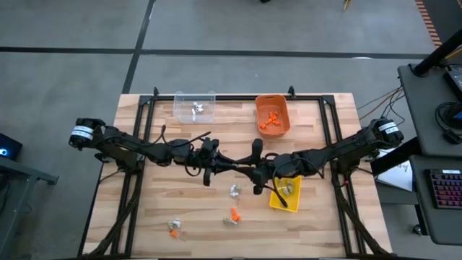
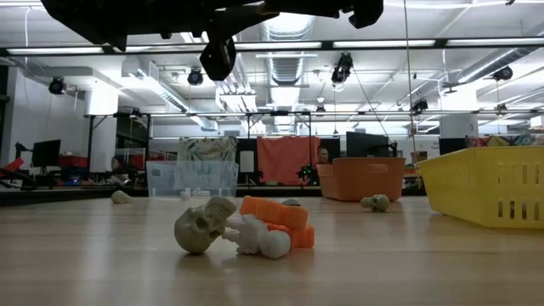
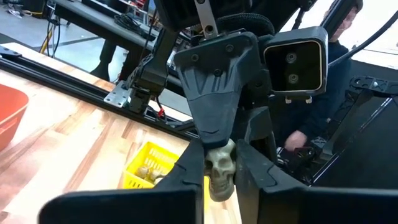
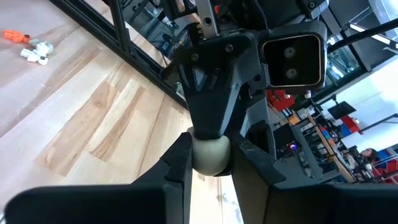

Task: Sort Halloween decoration
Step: Put the gray skull toy into the yellow bin

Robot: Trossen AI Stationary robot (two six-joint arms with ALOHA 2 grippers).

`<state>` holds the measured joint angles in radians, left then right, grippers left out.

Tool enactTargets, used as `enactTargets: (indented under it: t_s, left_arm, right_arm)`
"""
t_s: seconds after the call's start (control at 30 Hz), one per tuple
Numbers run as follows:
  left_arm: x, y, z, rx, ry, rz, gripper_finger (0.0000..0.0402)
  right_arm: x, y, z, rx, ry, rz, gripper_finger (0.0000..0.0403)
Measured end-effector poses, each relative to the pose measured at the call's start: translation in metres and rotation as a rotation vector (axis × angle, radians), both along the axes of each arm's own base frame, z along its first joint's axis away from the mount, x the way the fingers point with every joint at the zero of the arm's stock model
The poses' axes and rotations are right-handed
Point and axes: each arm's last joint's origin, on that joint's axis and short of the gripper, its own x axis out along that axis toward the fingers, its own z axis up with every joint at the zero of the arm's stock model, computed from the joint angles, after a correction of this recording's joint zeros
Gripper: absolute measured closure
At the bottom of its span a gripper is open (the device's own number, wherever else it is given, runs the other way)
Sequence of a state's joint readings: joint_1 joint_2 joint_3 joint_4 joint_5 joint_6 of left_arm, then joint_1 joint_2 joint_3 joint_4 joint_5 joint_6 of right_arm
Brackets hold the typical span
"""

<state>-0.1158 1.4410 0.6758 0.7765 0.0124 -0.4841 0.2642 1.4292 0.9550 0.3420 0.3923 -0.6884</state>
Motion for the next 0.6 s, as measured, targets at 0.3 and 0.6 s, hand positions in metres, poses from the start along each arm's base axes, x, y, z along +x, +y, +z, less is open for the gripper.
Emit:
enactTargets:
  t_s: [0.3, 0.6]
  left_arm:
    - [0.0, 0.0, 0.0004, -0.008, -0.002, 0.001, 0.0246]
    - [-0.001, 0.0016, 0.0026, 0.022, -0.013, -0.023, 0.0149]
  right_arm:
    - [0.0004, -0.0007, 0.001, 0.014, -0.011, -0.005, 0.0332]
    - [-0.0003, -0.0005, 0.0012, 0.035, -0.011, -0.009, 0.0333]
